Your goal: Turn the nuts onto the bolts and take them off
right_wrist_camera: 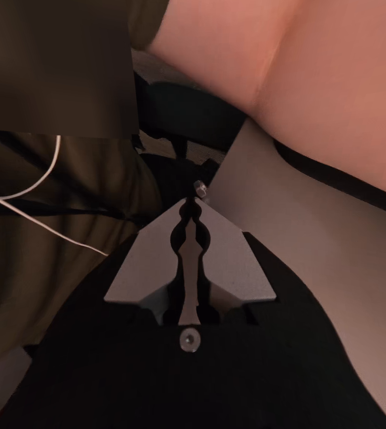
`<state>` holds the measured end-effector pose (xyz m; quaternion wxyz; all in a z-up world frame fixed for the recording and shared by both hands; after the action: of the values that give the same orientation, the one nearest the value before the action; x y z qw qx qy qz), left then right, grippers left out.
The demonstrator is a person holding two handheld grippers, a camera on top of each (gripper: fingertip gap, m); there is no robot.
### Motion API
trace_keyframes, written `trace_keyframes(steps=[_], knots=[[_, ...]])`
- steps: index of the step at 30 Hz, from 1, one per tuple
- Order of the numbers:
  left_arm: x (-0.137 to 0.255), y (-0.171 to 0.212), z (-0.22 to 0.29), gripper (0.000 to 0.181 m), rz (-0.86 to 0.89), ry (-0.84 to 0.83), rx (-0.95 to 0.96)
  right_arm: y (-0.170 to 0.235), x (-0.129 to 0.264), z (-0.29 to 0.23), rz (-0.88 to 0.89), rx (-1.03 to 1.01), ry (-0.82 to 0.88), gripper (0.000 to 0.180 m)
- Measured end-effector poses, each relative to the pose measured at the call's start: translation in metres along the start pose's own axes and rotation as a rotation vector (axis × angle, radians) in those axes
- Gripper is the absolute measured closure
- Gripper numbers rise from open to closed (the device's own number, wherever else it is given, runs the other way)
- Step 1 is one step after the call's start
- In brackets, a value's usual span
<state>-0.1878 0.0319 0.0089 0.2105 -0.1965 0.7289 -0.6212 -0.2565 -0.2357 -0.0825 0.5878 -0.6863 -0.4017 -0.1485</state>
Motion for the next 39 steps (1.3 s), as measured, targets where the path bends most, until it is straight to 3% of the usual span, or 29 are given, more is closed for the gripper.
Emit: trace_keyframes(steps=[3,7,13,20,27,33,39], knots=[[0.0,-0.003,0.004,0.174,0.01,0.029,0.024,-0.004,-0.008,-0.001,0.006,0.031,0.18,0.18],[-0.001,-0.004,0.016,0.174,0.013,0.083,0.012,-0.012,-0.009,0.0,0.126,-0.065,0.227,0.18],[0.0,-0.005,0.03,0.174,0.022,0.132,-0.049,-0.012,-0.016,-0.003,0.073,-0.039,0.379,0.18],[-0.002,-0.002,0.021,0.173,0.007,0.141,0.024,-0.009,0.0,-0.009,0.18,-0.086,0.333,0.18],[-0.002,-0.002,0.016,0.173,0.009,0.131,0.036,-0.005,-0.023,-0.025,0.154,-0.051,0.304,0.178],[-0.004,-0.004,0.026,0.173,0.004,0.152,-0.007,0.002,-0.045,-0.042,0.145,-0.102,0.295,0.162],[-0.003,-0.003,0.029,0.173,-0.001,0.144,-0.034,0.032,-0.078,-0.056,0.133,-0.141,0.342,0.16]])
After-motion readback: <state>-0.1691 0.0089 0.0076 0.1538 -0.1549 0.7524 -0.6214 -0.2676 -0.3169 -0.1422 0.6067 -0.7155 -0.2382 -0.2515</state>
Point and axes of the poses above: each gripper's, where its closed fingertips meet, x back along the fingers, y out of its underside, z = x × y across the jaws, the point moved 7 cm from there along x, back along the fingers, and after that the axes turned 8 degrees about -y, right-handed, at the moved point
